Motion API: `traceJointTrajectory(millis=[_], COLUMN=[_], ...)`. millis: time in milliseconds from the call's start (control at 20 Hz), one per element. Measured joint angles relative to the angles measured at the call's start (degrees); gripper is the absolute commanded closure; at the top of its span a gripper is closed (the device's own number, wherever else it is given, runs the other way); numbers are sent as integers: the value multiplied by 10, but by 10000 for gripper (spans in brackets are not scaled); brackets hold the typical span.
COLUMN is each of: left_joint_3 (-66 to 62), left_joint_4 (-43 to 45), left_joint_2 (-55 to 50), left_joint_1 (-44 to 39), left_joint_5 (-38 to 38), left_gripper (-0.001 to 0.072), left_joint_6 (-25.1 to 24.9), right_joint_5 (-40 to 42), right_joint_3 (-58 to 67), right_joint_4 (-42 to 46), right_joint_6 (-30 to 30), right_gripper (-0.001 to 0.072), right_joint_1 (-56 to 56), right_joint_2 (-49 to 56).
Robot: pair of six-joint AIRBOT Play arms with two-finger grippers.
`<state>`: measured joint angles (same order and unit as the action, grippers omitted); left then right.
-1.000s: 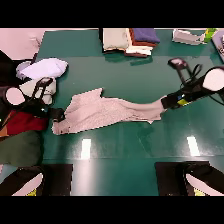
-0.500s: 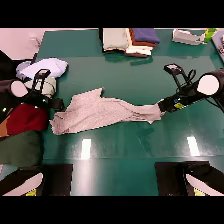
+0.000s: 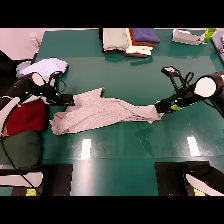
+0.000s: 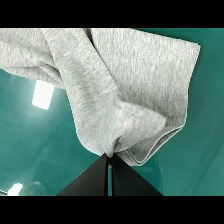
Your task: Fold the shirts.
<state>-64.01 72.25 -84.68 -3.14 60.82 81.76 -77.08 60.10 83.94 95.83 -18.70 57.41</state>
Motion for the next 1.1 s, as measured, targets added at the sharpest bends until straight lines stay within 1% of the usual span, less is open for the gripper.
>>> traceJointTrajectory(millis=[50, 200, 300, 350, 550, 700, 900, 1100], left_joint_3=[-2, -5, -5, -5, -22, -75, -199, -331], left_joint_4=[-6, -25, -34, -35, -34, -14, 4, 8], left_joint_2=[-5, -15, -18, -20, -13, 32, 155, 288], left_joint_1=[0, 0, 0, 0, 1, 1, 1, 1], left_joint_5=[0, 6, 13, 21, 31, 35, 33, 22], left_gripper=[243, 270, 600, 681, 681, 682, 682, 683], left_joint_6=[-1, -16, -26, -30, -38, -38, -38, -37], right_joint_5=[4, 16, 21, 24, 35, 39, 31, -7], right_joint_3=[0, -1, -1, -1, 10, 69, 224, 407], right_joint_4=[-1, -3, -3, -3, -1, 16, 57, 104], right_joint_6=[1, 4, 6, 7, 7, 7, 7, 2], right_gripper=[702, 702, 702, 702, 702, 702, 702, 702], right_joint_1=[0, 0, 0, 0, 0, 0, 0, 0], right_joint_2=[0, 0, 0, 0, 0, 0, 0, 0])
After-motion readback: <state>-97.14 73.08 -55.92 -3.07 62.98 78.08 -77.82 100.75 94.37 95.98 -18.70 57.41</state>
